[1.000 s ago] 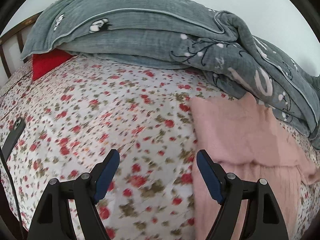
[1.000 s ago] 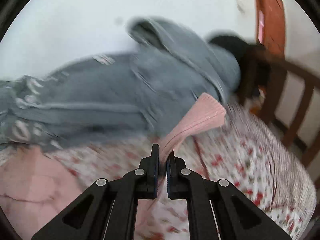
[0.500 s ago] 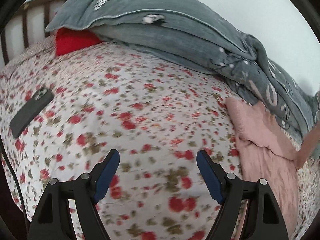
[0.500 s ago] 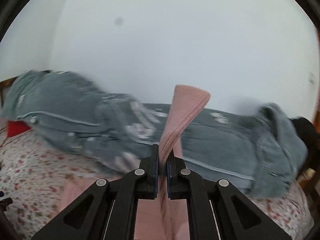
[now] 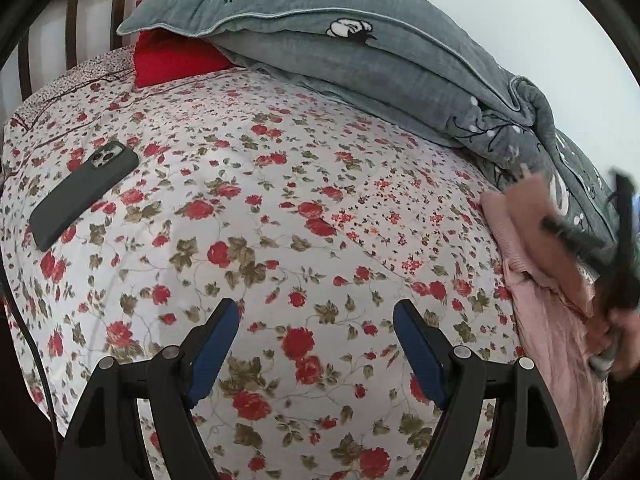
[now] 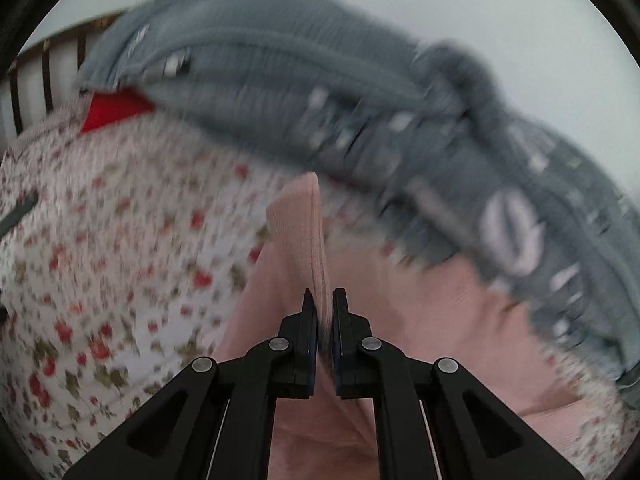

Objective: Fold small clothes

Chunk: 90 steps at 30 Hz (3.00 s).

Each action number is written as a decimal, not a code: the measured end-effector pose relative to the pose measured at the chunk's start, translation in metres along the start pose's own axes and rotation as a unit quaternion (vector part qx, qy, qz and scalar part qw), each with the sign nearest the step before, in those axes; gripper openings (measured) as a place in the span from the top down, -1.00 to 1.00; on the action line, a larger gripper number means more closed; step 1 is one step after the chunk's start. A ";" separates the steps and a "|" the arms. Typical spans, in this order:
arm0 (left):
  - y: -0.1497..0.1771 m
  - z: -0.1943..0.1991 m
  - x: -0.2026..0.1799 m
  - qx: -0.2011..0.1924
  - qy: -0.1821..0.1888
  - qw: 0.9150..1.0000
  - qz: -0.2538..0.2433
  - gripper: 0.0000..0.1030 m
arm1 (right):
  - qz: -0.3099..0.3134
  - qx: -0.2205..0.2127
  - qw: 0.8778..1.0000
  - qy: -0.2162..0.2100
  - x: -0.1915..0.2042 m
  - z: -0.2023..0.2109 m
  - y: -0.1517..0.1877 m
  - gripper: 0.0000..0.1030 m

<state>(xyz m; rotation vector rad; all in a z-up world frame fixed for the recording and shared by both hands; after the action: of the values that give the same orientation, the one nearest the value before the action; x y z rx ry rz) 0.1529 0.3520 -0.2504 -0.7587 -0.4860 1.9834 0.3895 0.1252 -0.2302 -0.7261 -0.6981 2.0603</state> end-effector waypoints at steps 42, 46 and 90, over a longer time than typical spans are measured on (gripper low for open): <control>-0.036 -0.153 -0.204 0.120 0.152 0.977 -0.086 -0.14 | -0.023 0.041 0.990 -0.136 -0.149 -0.002 0.093 -0.06; -0.036 -0.159 -0.202 0.119 0.171 0.975 -0.074 -0.06 | -0.009 0.077 0.984 -0.162 -0.129 -0.024 0.106 -0.06; -0.028 -0.104 -0.204 0.112 0.105 0.986 -0.058 -0.30 | -0.194 0.068 0.979 -0.002 -0.291 0.005 0.163 0.91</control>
<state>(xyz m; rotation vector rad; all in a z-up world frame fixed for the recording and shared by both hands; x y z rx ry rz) 0.3193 0.1924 -0.2456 -0.7690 -0.1742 1.7897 0.4464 -0.2010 -0.2686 -0.4663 -0.6365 1.7318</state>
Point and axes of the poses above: each gripper's, at about its wrist camera, not at the fingertips, and z roughly against the way its jaws point, x to its left, y to its underside, the point moved 10 cm from there along -z, roughly the way its jaws point, and after that the axes turned 7 degrees about y, right-handed, at the moved point
